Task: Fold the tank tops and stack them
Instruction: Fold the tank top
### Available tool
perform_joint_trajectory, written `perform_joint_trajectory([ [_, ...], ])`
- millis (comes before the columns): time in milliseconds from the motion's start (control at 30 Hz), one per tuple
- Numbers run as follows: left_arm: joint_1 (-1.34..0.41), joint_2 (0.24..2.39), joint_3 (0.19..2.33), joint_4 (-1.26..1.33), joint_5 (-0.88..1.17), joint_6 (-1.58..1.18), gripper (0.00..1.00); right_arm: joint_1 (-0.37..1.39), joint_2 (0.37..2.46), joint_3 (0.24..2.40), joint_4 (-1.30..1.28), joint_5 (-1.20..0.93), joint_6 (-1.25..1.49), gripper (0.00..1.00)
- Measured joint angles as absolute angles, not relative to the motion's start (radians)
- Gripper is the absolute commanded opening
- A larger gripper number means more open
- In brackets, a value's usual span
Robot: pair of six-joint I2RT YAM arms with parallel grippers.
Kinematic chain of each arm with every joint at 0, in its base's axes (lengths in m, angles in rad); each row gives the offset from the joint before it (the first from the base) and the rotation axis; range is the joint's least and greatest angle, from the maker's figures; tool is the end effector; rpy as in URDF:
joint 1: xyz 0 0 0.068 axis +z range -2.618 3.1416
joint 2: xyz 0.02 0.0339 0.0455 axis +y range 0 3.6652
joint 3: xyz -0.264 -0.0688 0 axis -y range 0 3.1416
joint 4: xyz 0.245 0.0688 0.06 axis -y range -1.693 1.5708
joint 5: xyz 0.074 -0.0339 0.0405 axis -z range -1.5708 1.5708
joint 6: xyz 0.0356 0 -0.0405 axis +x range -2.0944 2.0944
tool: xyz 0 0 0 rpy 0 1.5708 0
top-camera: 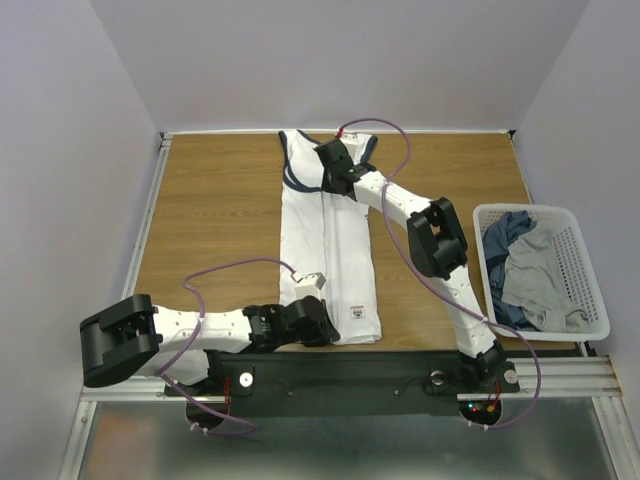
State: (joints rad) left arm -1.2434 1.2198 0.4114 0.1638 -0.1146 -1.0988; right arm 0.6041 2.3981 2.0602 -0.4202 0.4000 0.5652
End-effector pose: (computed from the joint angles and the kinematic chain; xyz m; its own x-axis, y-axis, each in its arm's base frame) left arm 0.0776 -0.2158 0.1599 -0.8995 -0.1029 -0.4246 0.2422 0.6914 -0.6807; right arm 0.4547 0.2970 0.1942 -0.6334 0.1622 -0.7566 0.0578 0.9850 0.1628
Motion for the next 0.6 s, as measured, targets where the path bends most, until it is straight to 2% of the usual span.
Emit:
perform_joint_trajectory([
  [433, -1.251, 1.182, 0.411, 0.108, -0.135, -1.124, 0.0, 0.633, 2.411, 2.098, -0.42, 0.412, 0.565, 0.01],
  [500, -1.251, 1.168, 0.41, 0.099, -0.139, -1.129, 0.07, 0.635, 2.415, 2.098, -0.42, 0.413, 0.565, 0.07],
  [533, -1.251, 1.162, 0.409, 0.095, -0.141, -1.13, 0.16, 0.635, 2.417, 2.098, -0.42, 0.413, 0.565, 0.1],
  [600, -1.251, 1.155, 0.408, 0.089, -0.144, -1.131, 0.25, 0.635, 2.418, 2.098, -0.42, 0.413, 0.565, 0.2],
])
